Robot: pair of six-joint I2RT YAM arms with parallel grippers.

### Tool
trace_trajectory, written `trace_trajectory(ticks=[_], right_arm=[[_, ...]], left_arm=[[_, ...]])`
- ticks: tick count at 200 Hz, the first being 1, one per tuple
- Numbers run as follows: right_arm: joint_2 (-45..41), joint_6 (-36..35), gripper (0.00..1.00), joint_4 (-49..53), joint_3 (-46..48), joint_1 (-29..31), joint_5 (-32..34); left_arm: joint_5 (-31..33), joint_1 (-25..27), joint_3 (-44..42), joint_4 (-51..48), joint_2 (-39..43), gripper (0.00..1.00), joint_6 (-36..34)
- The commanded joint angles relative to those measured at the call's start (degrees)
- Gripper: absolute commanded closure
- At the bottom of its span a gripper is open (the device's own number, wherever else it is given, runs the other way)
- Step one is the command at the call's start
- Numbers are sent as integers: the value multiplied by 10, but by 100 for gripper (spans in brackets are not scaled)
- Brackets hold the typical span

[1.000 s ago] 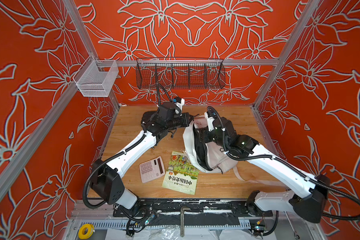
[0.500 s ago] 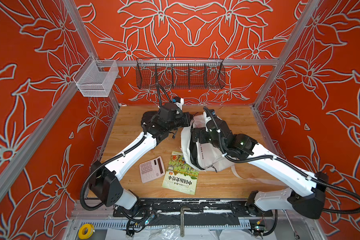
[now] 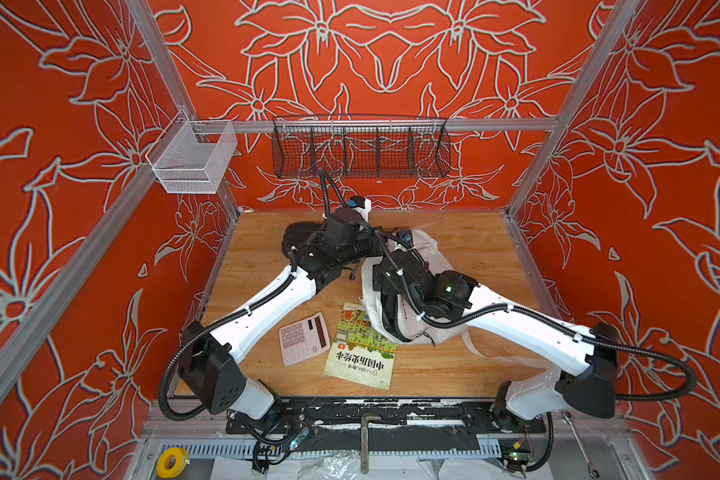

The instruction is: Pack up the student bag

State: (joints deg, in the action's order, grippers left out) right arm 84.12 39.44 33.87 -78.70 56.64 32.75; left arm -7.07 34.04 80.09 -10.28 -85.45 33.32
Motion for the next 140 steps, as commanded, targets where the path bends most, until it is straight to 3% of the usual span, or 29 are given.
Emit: trace_trajectory(ticks=[1, 16, 36, 57, 82, 100, 140], right_arm=[[-4, 32, 10, 2, 28, 5, 48], [-13, 19, 23, -37, 53, 5, 41], [-14, -9, 32, -70, 66, 6, 27], [-12, -13, 35, -73, 67, 6, 21], [-22, -39, 59, -103, 87, 6, 2], [-29, -66, 82, -117, 94, 6, -13], [-64, -180, 98, -135, 116, 6, -36]], left_arm=[[17, 2, 22, 17, 25, 100, 9], [19, 2, 23, 18, 28, 100, 11], [14, 2, 22, 24, 30, 100, 16], [13, 2, 24, 28, 32, 100, 17], [19, 2, 27, 25, 36, 100, 9], [19, 3, 25, 22, 39, 100, -1], [21, -3, 19, 14, 40, 100, -49]])
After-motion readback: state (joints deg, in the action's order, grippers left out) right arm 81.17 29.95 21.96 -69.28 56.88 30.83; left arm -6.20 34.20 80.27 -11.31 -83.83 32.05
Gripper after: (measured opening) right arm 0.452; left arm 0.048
